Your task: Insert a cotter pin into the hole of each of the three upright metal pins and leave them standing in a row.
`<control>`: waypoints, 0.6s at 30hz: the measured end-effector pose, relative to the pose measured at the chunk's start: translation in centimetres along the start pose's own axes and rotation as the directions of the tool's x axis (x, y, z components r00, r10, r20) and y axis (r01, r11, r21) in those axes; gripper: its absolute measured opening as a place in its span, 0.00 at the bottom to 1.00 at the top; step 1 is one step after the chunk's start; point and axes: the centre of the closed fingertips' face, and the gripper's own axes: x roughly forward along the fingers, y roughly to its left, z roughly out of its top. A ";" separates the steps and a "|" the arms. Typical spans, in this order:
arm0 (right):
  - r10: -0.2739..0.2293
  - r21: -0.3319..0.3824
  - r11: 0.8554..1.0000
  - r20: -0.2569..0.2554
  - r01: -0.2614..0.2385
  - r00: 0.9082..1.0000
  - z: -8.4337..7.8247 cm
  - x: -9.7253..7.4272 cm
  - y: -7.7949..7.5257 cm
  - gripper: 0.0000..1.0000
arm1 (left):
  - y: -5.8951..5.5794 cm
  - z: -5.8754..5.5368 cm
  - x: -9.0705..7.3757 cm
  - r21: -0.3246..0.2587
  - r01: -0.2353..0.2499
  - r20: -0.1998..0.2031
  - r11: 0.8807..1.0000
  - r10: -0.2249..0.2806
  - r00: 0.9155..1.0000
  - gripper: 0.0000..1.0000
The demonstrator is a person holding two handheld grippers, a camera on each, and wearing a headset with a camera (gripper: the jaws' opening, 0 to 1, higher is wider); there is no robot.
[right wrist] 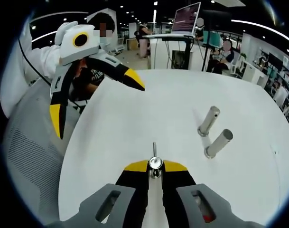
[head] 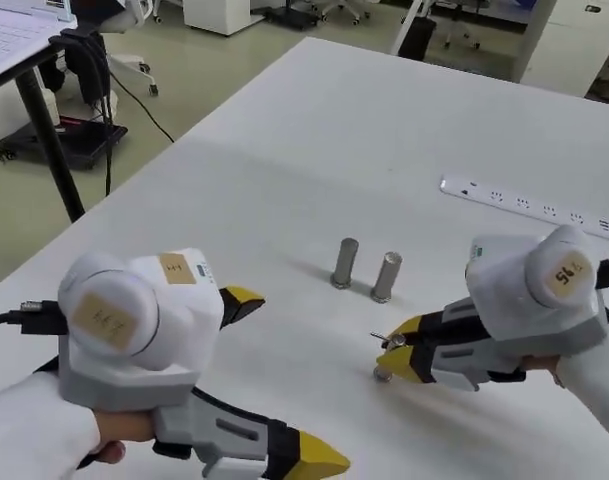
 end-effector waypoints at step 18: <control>0.010 -0.062 0.998 -0.006 -0.010 1.000 0.1 0.3 0.4 0.05 | 0.1 0.0 -0.1 -0.014 0.010 0.006 1.000 -0.010 1.000 0.99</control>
